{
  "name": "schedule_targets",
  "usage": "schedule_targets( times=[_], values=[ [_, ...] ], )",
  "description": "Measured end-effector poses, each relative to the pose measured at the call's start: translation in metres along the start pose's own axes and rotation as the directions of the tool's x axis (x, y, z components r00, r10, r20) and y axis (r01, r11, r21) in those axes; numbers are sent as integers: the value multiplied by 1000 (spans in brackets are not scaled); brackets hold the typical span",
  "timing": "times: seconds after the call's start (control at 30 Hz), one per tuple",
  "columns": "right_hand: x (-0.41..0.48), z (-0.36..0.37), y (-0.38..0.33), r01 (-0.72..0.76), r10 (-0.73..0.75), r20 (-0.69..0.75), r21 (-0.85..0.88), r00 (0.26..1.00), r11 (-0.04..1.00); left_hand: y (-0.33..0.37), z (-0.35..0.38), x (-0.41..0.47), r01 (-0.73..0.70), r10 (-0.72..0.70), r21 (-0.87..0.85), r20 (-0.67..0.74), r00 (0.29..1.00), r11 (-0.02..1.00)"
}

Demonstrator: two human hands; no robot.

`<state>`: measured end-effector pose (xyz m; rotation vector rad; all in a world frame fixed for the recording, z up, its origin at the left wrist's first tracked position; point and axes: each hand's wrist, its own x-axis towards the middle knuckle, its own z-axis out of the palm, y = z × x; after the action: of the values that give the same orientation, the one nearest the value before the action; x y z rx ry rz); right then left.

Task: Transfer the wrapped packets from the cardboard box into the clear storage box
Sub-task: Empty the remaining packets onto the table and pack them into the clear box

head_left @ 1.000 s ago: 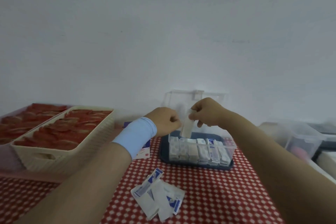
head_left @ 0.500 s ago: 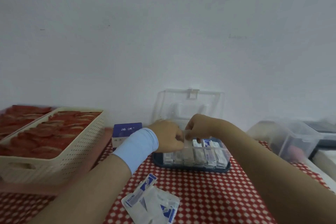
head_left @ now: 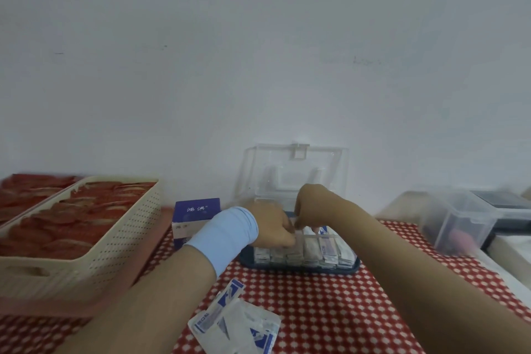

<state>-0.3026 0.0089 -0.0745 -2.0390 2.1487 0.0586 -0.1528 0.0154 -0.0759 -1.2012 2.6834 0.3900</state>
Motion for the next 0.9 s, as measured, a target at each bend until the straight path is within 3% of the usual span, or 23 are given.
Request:
schedule_targets(
  times=[0.13, 0.3, 0.5, 0.6, 0.7, 0.8, 0.9],
  values=[
    [0, -3, 3, 30, -31, -92, -19, 995, 999, 2, 2, -1, 3, -3, 8, 2, 1000, 1000],
    [-10, 0, -1, 36, -33, -29, 75, 999, 997, 1, 1, -7, -14, 14, 6, -52, 999, 1000],
    [-47, -28, -4, 195, -113, -271, 299, 956, 934, -8, -10, -38, -126, 77, -129, -327, 942, 984],
    [-75, -35, -20, 258, -109, -348, 419, 931, 870, -17, -6, -65, -136, 5, -259, -451, 892, 956],
    [-100, -22, -41, 234, -184, -159, 398, 970, 887, -26, 7, -90, -73, -83, -318, -452, 888, 945],
    [-112, 12, -66, 161, -183, 78, 227, 980, 961, -32, 32, -104, 86, -141, -195, -292, 946, 977],
    [-113, 42, -81, 150, -158, 131, 68, 979, 986, -39, 60, -107, 224, -253, -205, -132, 958, 953]
  ],
)
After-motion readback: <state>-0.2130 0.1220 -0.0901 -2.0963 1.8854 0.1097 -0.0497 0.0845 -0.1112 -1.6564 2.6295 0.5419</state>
